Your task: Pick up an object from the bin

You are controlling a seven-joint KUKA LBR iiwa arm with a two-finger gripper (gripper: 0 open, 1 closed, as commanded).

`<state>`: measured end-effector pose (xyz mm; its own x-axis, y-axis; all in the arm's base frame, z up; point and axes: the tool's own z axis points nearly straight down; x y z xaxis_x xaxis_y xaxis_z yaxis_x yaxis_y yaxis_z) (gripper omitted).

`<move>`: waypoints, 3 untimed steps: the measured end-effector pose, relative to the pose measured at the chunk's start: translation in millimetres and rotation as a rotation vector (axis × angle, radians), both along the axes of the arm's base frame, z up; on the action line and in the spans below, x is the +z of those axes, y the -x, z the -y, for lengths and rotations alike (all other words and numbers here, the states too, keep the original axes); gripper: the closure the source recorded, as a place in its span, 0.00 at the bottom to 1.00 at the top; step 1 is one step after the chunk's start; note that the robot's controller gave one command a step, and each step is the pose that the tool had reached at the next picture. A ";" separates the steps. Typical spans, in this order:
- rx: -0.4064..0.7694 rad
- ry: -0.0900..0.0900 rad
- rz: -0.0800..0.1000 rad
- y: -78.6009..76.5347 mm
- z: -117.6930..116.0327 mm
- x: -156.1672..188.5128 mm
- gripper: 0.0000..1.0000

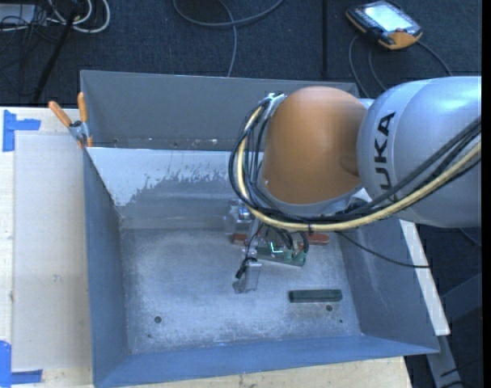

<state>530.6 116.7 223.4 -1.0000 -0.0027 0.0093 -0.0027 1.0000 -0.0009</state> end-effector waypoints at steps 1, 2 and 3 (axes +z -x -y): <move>-0.004 -0.001 0.008 -1.7 0.8 4.1 0.00; 0.090 -0.002 0.013 -39.2 11.6 -62.6 0.00; 0.295 -0.002 0.016 -78.9 22.4 -144.0 0.00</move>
Offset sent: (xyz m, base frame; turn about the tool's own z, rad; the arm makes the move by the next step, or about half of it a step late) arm 0.0840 -0.0278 -0.1534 -0.2048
